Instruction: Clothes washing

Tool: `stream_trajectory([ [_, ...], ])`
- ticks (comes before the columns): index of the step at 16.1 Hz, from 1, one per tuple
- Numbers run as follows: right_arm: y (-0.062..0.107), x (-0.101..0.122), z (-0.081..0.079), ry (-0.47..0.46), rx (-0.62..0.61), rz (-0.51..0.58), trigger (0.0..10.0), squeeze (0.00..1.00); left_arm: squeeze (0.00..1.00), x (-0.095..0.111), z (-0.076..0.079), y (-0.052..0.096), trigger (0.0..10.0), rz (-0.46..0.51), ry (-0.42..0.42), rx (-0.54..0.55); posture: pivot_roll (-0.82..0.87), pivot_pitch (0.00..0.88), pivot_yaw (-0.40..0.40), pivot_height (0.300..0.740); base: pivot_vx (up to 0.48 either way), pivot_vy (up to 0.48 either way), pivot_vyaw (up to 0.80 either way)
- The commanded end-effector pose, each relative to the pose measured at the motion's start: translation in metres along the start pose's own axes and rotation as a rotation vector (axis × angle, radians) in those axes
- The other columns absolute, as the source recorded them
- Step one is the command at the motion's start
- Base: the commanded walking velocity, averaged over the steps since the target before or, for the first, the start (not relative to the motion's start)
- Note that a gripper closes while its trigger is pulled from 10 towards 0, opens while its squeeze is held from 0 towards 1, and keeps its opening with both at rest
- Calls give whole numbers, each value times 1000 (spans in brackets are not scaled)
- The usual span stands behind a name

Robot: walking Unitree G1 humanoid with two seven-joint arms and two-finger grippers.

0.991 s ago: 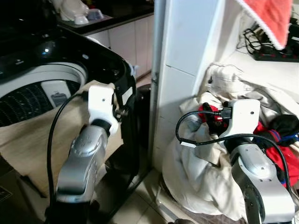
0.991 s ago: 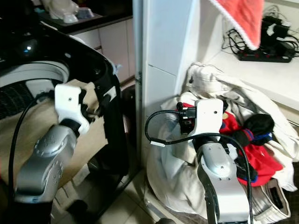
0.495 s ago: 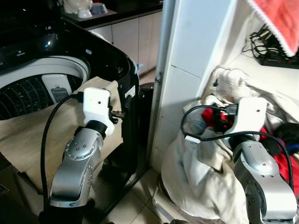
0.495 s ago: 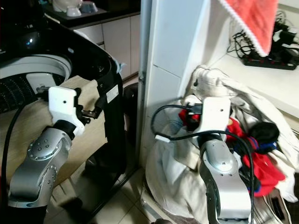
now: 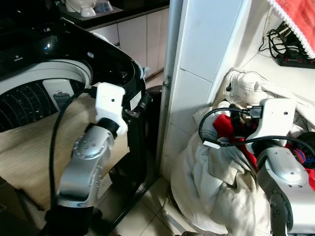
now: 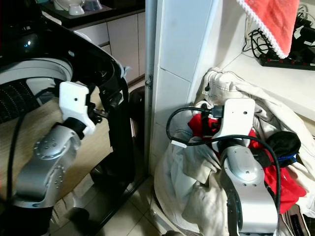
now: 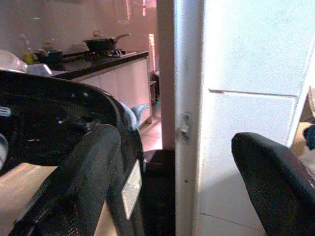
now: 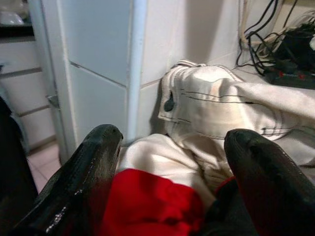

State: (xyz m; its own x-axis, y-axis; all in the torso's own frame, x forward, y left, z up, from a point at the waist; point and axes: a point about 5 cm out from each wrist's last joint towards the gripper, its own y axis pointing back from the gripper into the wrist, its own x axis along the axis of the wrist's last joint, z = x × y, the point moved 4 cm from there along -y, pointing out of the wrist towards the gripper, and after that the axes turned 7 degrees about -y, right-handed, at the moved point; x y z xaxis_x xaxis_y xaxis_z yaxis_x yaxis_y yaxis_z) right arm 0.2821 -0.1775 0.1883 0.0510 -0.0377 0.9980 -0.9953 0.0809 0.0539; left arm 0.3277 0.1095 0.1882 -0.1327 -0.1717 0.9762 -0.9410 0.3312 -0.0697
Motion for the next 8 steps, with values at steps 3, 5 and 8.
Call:
stream_trajectory([
  [3,3,0,-4,-19,23,1,10000,0,0,5,7,-7,10000,12,7,-14,-213,0,-9,740,0,480,-800],
  [5,3,-1,-5,-27,26,-5,10000,0,0,4,8,-9,10000,9,6,-13,-210,0,-10,740,0,480,-800],
  [8,2,-2,-3,-15,13,-2,10000,0,0,2,0,-12,10000,-27,-41,32,-210,0,-7,740,0,0,-267],
])
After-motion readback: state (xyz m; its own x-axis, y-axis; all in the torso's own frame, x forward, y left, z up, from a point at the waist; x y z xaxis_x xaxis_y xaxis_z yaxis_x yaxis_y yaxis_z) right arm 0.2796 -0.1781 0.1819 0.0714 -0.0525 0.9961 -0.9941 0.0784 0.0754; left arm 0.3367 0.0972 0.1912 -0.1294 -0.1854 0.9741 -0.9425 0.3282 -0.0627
